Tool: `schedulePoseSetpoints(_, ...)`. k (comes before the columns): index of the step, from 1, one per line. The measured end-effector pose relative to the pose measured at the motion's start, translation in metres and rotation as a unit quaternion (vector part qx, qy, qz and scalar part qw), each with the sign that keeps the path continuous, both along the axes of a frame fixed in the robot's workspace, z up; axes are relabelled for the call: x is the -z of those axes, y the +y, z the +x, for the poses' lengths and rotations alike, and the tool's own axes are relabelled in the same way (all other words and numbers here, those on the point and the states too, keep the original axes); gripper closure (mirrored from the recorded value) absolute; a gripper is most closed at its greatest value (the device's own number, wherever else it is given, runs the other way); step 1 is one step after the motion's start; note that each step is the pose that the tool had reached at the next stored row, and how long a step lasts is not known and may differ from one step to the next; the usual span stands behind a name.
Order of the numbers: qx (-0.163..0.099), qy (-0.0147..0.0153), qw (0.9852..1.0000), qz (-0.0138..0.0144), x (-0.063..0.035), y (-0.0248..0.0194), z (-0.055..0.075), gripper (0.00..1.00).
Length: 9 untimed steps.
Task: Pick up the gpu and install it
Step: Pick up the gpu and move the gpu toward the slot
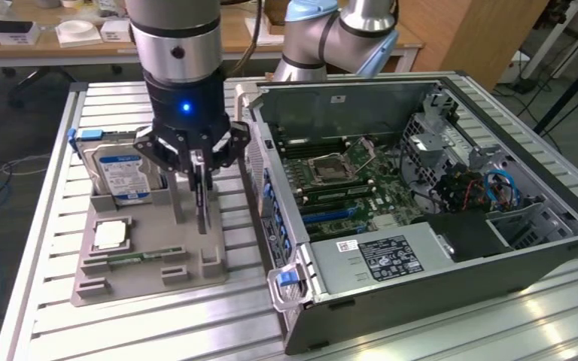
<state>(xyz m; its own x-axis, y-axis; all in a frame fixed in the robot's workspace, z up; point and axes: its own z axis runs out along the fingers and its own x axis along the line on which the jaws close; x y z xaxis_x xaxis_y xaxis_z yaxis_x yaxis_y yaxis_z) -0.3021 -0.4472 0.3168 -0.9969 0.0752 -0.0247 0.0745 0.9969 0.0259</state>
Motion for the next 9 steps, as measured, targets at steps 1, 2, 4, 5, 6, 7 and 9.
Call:
schedulePoseSetpoints(1, 0.0, 0.0, 1.0, 0.0, -0.0029, 0.0, 0.0, 0.74)
schedulePoseSetpoints(2, 0.0, 0.0, 1.0, 0.0, -0.0063, 0.0, 0.0, 0.74)
schedulePoseSetpoints(4, 0.0, 0.0, 1.0, 0.0, -0.0148, 0.0, 0.0, 0.74)
schedulePoseSetpoints(5, 0.0, 0.0, 1.0, 0.0, -0.0193, 0.0, 0.0, 0.74)
schedulePoseSetpoints(6, 0.0, 0.0, 1.0, 0.0, -0.0237, 0.0, 0.0, 0.74)
schedulePoseSetpoints(7, 0.0, 0.0, 1.0, -0.0001, -0.0277, 0.0, 0.0, 0.74)
schedulePoseSetpoints(9, 0.0, 0.0, 1.0, 0.0, -0.0362, 0.0001, 0.0, 0.74)
